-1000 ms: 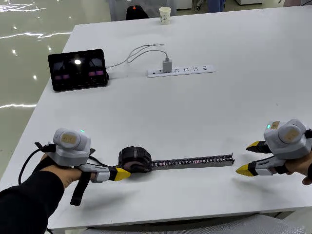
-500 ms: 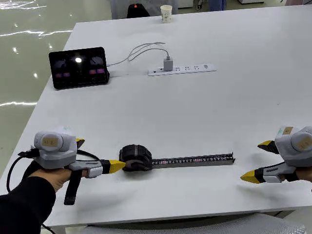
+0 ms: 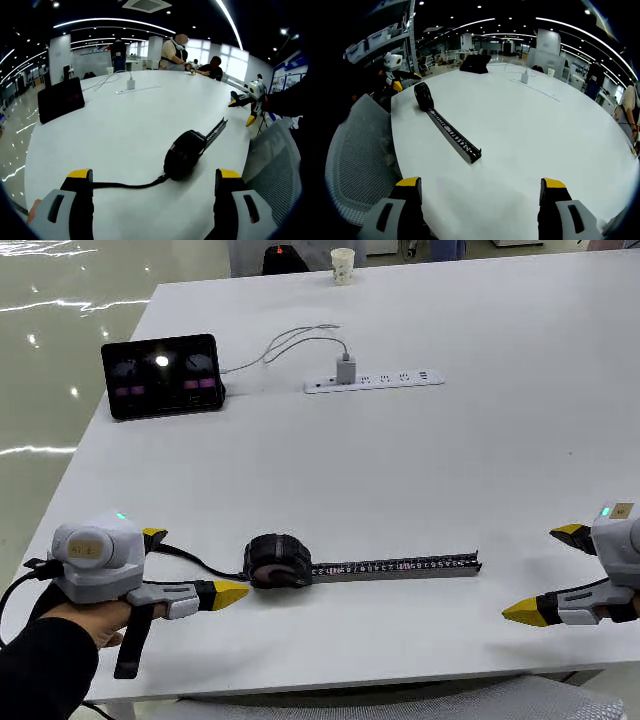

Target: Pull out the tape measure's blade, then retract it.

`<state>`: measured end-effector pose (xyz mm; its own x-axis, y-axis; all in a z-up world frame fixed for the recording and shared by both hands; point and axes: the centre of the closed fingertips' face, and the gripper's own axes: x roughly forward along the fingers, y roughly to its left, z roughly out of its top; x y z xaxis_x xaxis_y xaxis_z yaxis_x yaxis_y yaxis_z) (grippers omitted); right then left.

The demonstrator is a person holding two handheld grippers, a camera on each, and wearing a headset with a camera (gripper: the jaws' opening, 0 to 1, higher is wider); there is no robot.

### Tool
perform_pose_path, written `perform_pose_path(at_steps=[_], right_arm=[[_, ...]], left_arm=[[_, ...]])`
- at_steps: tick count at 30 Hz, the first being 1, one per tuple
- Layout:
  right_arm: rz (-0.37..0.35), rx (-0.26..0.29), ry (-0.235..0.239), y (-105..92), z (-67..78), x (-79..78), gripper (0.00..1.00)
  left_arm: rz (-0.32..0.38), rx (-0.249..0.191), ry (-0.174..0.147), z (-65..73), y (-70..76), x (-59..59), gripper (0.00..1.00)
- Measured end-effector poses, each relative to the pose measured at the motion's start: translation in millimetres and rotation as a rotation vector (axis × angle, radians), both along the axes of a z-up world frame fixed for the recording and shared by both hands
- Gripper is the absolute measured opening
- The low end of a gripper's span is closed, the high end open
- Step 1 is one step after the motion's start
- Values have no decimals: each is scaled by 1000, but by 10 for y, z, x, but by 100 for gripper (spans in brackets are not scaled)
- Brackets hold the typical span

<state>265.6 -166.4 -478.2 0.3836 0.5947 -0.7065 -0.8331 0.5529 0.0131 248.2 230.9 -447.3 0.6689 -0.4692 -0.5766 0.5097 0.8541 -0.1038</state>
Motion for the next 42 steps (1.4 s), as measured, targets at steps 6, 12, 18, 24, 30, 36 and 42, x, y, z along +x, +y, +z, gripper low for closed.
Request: perform_pose_path(at_steps=[6,12,18,24,30,36,42], right_arm=[[3,16,-22,-29,89,-33,99],[1,50,-37,-30,204,-74,99],[6,30,-33,-93,192,-179,99],[9,40,-20,-120,141,-290,99],[2,37,-23,-148,127,-301,99],[-12,33,-23,-180,128,-283,99],[0,11,-30,-169,117,-264,99]], left_arm=[[10,-19,9,29,62,-31,99],[14,-12,21,22,130,-82,99],[22,-15,27,41,176,-156,99],[13,-21,27,51,196,-219,99],[5,-11,20,45,205,-230,99],[6,0,-5,49,227,-198,99],[12,12,-6,35,208,-181,99]])
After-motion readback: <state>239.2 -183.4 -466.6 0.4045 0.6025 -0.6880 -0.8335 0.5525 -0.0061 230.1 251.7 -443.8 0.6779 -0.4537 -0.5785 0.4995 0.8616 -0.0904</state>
